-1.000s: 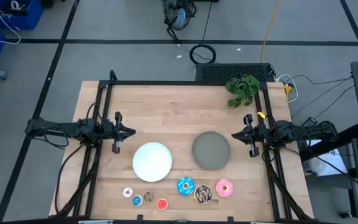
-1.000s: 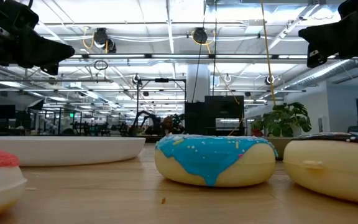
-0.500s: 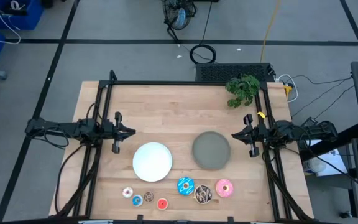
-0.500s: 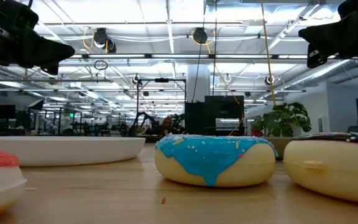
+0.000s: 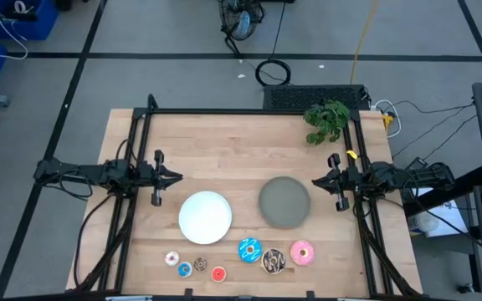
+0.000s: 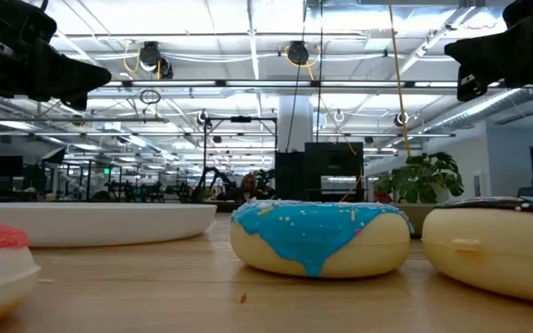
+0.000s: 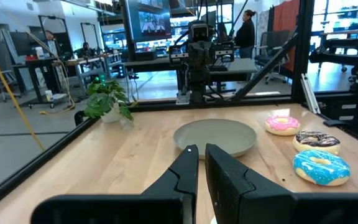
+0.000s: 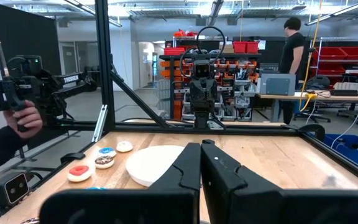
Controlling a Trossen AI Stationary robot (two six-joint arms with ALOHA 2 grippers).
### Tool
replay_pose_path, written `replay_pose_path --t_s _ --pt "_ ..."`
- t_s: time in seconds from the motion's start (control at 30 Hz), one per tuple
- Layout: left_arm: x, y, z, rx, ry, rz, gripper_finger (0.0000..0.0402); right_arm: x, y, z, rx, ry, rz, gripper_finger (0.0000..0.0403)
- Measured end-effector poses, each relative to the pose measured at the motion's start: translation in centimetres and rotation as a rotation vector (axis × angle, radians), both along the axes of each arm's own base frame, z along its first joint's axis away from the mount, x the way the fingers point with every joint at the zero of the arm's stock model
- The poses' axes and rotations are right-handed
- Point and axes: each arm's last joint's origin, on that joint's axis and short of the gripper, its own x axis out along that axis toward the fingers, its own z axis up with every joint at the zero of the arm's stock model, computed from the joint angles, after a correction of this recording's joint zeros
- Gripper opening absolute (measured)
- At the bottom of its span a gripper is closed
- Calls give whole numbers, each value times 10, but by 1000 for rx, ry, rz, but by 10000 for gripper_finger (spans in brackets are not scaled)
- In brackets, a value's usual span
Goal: Pick & Place donuts
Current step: Put the large pink donut on the gray plate
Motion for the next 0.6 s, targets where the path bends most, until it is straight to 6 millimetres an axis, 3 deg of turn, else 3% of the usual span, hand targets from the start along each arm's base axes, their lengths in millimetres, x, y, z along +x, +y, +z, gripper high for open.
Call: replay_pose_path --t_s 0.43,0.6 --pt "0 1 1 19 -14 29 37 0 0 0 78 4 12 0" --pt "0 2 3 7 -31 81 37 -2 0 11 17 -106 0 0"
